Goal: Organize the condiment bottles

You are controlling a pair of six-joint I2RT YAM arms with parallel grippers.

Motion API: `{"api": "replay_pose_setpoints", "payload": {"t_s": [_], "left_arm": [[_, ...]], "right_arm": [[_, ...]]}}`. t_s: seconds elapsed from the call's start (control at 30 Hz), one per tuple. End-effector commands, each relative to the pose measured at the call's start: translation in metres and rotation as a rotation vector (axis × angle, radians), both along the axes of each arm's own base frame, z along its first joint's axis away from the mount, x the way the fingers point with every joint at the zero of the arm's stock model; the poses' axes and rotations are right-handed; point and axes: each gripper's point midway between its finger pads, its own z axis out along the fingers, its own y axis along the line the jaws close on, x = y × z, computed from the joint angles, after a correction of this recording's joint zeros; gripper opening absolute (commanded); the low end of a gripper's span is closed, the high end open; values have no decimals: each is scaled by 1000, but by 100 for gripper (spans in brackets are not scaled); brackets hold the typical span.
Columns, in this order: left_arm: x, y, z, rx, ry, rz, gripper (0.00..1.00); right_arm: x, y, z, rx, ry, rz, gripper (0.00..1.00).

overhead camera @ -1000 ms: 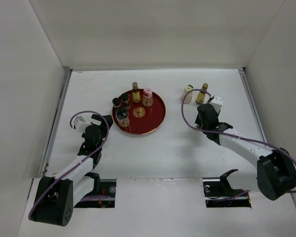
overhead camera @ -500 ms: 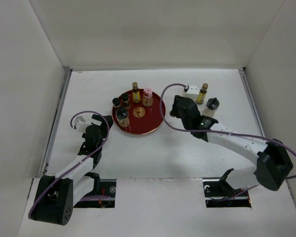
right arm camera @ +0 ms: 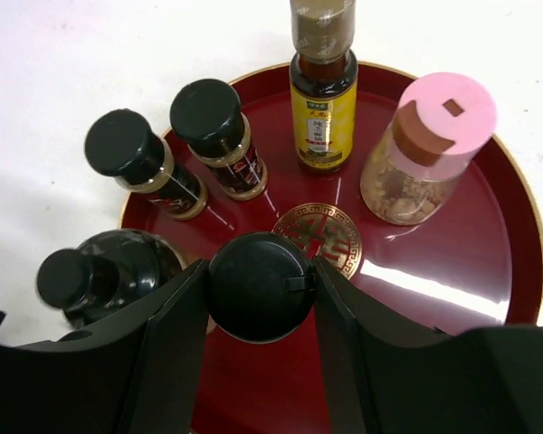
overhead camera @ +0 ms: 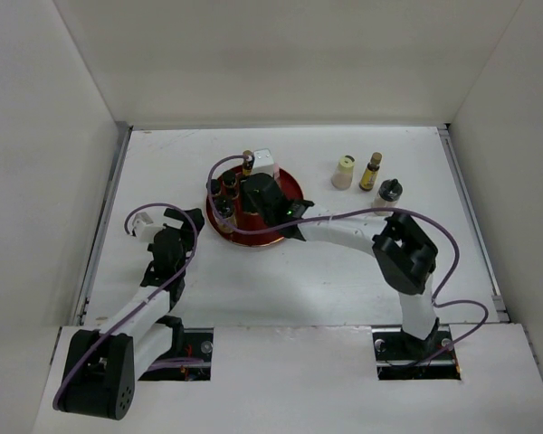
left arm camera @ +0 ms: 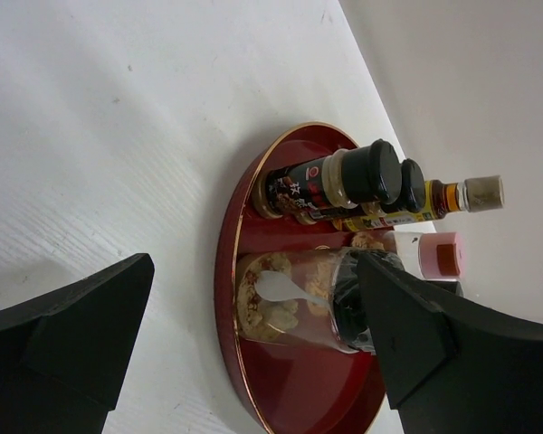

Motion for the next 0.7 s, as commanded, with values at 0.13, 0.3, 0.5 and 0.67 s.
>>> {"api": "replay_pose_setpoints", "payload": {"t_s": [0.13, 0.3, 0.5, 0.67], "left_arm": [[2, 3, 8, -9, -37, 8, 100], [4, 2, 3, -9, -18, 1, 100], [4, 2, 0, -7, -9, 4, 100], [4, 3, 2, -5, -16, 9, 100]], "right_arm": [[24, 19, 14, 52, -45, -8, 37], [33, 20, -2, 32, -33, -23, 38], [36, 19, -15, -6, -22, -37, 40], [33, 20, -19, -3, -15, -34, 61]]}}
